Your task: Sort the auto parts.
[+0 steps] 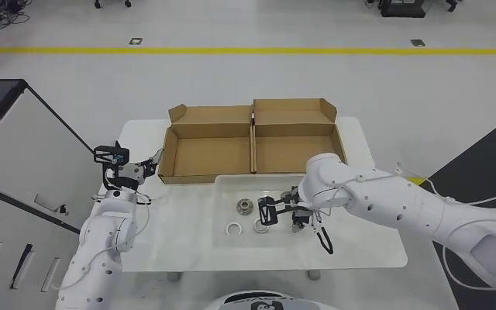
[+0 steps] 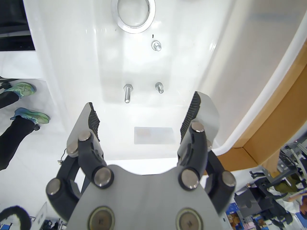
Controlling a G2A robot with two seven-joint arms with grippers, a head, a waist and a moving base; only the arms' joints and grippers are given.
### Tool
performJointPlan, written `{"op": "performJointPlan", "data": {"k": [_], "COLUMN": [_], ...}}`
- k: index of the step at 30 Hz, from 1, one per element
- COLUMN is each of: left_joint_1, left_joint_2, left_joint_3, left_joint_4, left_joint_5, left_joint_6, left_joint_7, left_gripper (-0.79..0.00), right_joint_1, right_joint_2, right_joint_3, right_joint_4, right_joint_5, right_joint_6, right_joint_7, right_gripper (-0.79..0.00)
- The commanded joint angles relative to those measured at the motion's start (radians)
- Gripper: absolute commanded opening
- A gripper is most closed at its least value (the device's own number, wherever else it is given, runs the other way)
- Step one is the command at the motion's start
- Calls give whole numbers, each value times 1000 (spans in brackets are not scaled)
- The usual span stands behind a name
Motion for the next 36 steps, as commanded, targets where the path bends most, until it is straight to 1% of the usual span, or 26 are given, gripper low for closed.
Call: {"op": "performJointPlan", "data": {"k": [1, 3, 4, 7, 8, 10, 14, 15, 26, 32, 34, 36], "left_joint_1": [0, 0, 0, 0, 0, 0, 0, 0, 0, 0, 0, 0], "left_joint_2": [0, 0, 0, 0, 0, 0, 0, 0, 0, 0, 0, 0], "left_joint_3": [0, 0, 0, 0, 0, 0, 0, 0, 0, 0, 0, 0], "left_joint_4": [0, 0, 0, 0, 0, 0, 0, 0, 0, 0, 0, 0], "left_joint_5": [0, 0, 0, 0, 0, 0, 0, 0, 0, 0, 0, 0], "left_joint_6": [0, 0, 0, 0, 0, 0, 0, 0, 0, 0, 0, 0], "left_joint_7": [0, 0, 0, 0, 0, 0, 0, 0, 0, 0, 0, 0], "left_gripper": [0, 0, 0, 0, 0, 0, 0, 0, 0, 0, 0, 0], "right_joint_1": [-7, -13, -16, -21, -23, -27, -33, -35, -56, -64, -68, -71], "right_joint_2": [0, 2, 3, 5, 6, 8, 10, 10, 8, 5, 5, 4], "right_joint_3": [0, 0, 0, 0, 0, 0, 0, 0, 0, 0, 0, 0], "right_joint_4": [0, 1, 1, 1, 1, 3, 5, 5, 16, 24, 28, 30], "right_joint_5": [1, -1, -4, -7, -9, -13, -21, -22, -39, -46, -48, -50], "right_joint_6": [1, 2, 2, 2, 1, 0, 0, -1, -1, -5, -5, -5], "right_joint_7": [1, 2, 2, 2, 1, 1, 0, 0, -1, -4, -5, -4], "right_gripper": [-166, -259, -283, -345, -348, -385, -406, -422, -446, -493, -520, -526]}}
